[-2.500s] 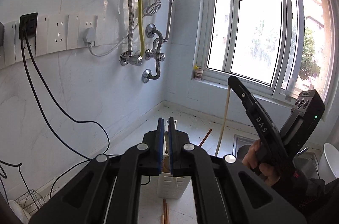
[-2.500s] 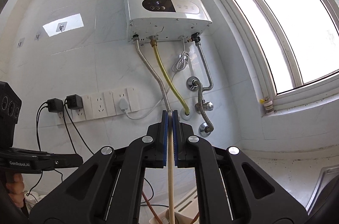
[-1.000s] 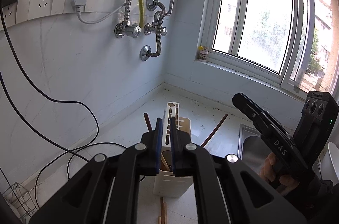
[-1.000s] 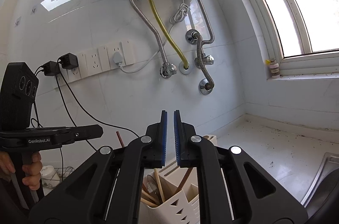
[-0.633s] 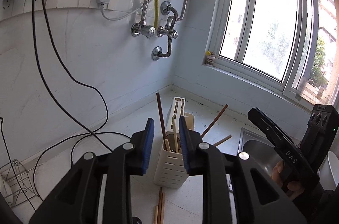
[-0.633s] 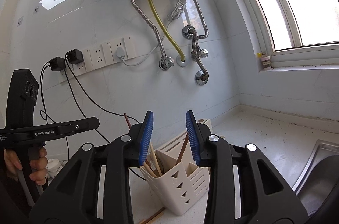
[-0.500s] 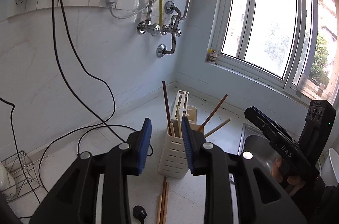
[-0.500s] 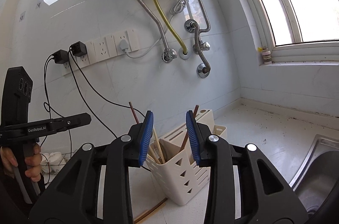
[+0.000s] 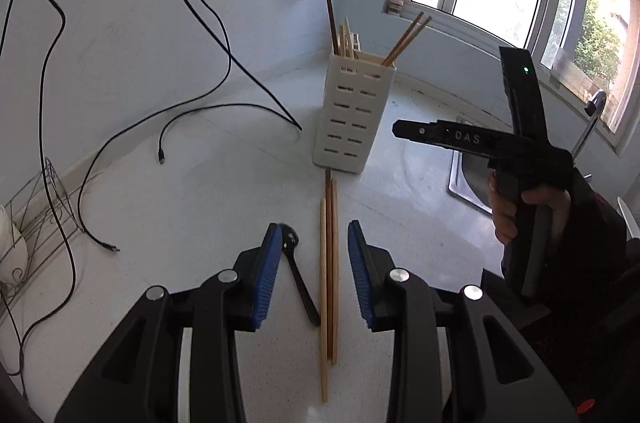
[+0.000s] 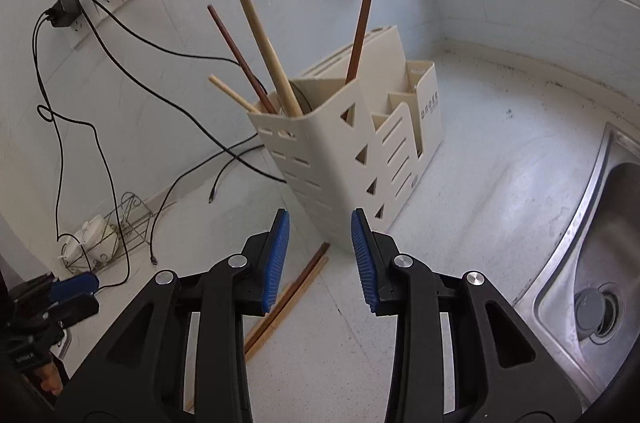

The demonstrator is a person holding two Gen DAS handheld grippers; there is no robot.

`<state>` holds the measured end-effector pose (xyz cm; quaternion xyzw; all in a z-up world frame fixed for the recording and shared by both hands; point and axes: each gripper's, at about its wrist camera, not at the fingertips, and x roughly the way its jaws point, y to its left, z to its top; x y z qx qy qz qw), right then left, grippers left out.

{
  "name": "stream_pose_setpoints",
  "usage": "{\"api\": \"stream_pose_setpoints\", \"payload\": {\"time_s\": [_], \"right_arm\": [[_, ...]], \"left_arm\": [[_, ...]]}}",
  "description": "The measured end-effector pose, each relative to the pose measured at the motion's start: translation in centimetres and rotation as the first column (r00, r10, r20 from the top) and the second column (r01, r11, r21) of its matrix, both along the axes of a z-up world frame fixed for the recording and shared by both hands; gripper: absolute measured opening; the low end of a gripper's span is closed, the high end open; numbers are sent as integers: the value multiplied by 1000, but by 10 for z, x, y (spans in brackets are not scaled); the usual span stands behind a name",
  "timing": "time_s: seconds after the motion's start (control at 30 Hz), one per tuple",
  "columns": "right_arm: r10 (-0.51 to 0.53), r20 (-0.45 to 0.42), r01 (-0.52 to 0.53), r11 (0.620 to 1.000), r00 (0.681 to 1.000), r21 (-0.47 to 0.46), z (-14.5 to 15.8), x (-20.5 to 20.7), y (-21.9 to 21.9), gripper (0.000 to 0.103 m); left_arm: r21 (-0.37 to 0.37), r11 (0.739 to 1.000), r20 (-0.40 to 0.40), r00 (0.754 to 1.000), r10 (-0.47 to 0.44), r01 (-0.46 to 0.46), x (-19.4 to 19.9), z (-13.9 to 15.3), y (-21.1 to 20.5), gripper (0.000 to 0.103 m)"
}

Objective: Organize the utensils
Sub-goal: 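Move the open right gripper back to the dark brown chopsticks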

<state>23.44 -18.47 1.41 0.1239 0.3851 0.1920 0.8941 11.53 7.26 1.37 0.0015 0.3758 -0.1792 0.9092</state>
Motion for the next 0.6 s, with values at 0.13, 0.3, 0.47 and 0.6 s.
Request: {"api": "stream_pose_setpoints", "payload": {"time_s": [0.13, 0.3, 0.47, 0.6], "right_arm": [[15, -97, -15, 1000, 995, -7, -28, 0, 17, 31], [-20, -166, 13, 999, 986, -43, -54, 3, 35, 31], [-70, -211, 59, 997, 975, -56, -68, 16, 46, 28], [-112, -220, 90, 990, 969, -110, -71, 28, 60, 23]], "left_arm": [[-7, 999, -69, 996, -54, 53, -20, -29, 7, 34], [63, 988, -124, 983, -132, 140, -40, -56, -1, 34], [99, 978, -160, 973, -167, 184, -53, -74, -3, 34], [114, 970, -166, 967, -193, 213, -58, -82, -3, 34]]}}
